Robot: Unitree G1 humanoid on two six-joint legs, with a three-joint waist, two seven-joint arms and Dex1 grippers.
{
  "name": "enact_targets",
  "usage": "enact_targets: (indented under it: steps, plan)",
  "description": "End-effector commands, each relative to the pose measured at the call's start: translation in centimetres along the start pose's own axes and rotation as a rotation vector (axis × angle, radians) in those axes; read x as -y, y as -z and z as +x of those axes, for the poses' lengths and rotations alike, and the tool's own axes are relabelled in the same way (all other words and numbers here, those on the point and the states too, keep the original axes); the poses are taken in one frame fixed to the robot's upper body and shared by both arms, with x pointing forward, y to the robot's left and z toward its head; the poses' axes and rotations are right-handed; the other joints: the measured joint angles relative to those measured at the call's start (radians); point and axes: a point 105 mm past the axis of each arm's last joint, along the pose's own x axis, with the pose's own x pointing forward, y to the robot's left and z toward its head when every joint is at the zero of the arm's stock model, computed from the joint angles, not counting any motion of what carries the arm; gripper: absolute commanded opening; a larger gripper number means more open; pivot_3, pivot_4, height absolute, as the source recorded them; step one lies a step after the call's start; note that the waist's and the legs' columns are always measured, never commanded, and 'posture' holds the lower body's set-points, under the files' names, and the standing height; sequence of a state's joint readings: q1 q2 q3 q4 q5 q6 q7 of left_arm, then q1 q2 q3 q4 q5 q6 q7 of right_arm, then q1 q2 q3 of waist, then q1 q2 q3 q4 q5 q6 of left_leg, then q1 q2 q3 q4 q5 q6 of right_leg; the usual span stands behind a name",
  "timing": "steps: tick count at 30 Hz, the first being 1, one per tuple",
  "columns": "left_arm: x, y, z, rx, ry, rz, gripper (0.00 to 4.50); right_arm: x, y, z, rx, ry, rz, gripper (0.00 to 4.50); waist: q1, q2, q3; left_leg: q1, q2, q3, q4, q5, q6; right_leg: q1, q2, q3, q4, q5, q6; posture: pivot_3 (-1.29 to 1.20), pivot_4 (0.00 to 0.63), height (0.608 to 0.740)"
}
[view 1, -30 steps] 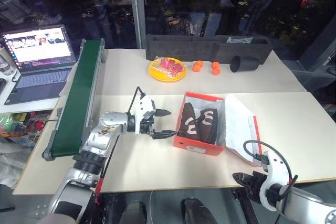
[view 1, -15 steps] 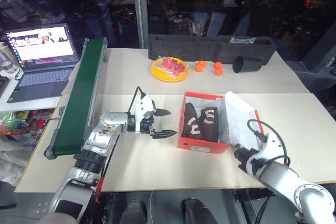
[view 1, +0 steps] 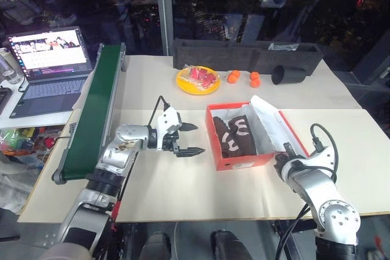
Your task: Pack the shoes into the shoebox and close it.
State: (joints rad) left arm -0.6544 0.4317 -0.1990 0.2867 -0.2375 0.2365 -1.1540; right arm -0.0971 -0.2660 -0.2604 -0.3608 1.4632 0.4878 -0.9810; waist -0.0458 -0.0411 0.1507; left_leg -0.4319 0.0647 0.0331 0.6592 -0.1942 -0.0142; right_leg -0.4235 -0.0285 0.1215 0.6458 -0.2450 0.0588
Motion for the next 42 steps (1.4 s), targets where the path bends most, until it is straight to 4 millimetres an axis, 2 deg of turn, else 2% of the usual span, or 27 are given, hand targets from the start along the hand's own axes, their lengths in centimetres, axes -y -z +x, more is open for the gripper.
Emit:
enact_targets:
  steps: [1,3,8,15,22,28,33,37,40,42]
  plan:
    - [-0.5,-1.5,-0.2,0.023,-0.001,0.053,4.50,0.4,-1.2,-0.1,0.024,0.023,-0.077,0.49,0.000,0.000,0.000,0.000,0.000,0.000,0.000,0.000,0.000,0.000,0.000,0.000,0.000,0.000,0.000,0.00,0.150,0.714]
    - [-0.7,-1.7,-0.2,0.027,-0.005,0.054,4.50,0.7,-1.4,0.3,0.011,0.044,-0.063,0.49,0.000,0.000,0.000,0.000,0.000,0.000,0.000,0.000,0.000,0.000,0.000,0.000,0.000,0.000,0.000,0.00,0.150,0.714]
    - [-1.0,-1.6,0.0,0.024,-0.012,0.052,4.50,0.1,-2.3,2.3,-0.027,0.077,0.069,0.49,-0.006,0.000,0.000,0.001,0.000,0.000,0.000,0.000,0.000,0.000,0.000,0.001,0.001,0.000,0.000,0.00,0.150,0.714]
    - [-1.2,-2.0,0.1,0.043,-0.027,0.051,4.50,4.6,-5.2,5.8,0.006,0.274,0.200,0.49,0.002,0.000,0.000,0.000,0.000,0.000,0.000,0.000,0.001,0.000,0.000,0.000,0.000,0.000,0.000,0.00,0.150,0.714]
    - [-1.4,-2.1,-0.2,0.042,-0.045,0.051,4.50,6.0,-6.7,7.5,0.039,0.308,0.274,0.49,-0.003,0.001,0.000,0.001,0.000,0.000,0.000,-0.001,0.002,0.001,0.000,0.000,0.001,0.000,0.000,0.00,0.150,0.714]
    - [-1.4,-2.0,-0.3,0.038,-0.054,0.053,4.50,6.9,-7.0,8.6,0.034,0.296,0.338,0.49,-0.003,0.000,0.000,0.002,0.000,0.000,0.000,-0.001,0.002,0.002,0.001,0.000,0.001,0.000,0.000,0.00,0.150,0.714]
    - [-1.4,-2.1,-0.3,0.039,-0.061,0.054,4.50,6.9,-7.3,9.1,0.036,0.256,0.328,0.49,-0.003,0.000,0.000,0.002,0.000,0.000,0.000,-0.001,0.002,0.003,0.001,0.000,0.001,0.000,0.000,0.00,0.150,0.714]
    - [-1.4,-2.0,-0.3,0.037,-0.064,0.054,4.50,5.6,-7.5,9.5,0.056,0.159,0.360,0.49,-0.004,0.000,0.000,0.003,0.000,0.000,0.000,-0.001,0.002,0.003,0.001,0.000,0.001,0.000,0.000,0.00,0.150,0.714]
    - [-1.5,-2.0,-0.3,0.035,-0.064,0.055,4.50,3.7,-8.6,9.4,0.115,0.053,0.364,0.49,-0.010,0.000,0.000,0.002,0.000,0.000,0.000,-0.001,0.002,0.002,0.001,0.000,0.001,0.000,0.001,0.00,0.150,0.714]
    - [-1.5,-2.0,-0.3,0.032,-0.063,0.057,4.50,1.6,-10.1,8.7,0.194,-0.059,0.363,0.49,-0.016,0.001,0.000,0.002,0.000,0.000,0.000,-0.001,0.002,0.002,0.001,0.000,0.001,0.000,0.001,0.00,0.150,0.714]
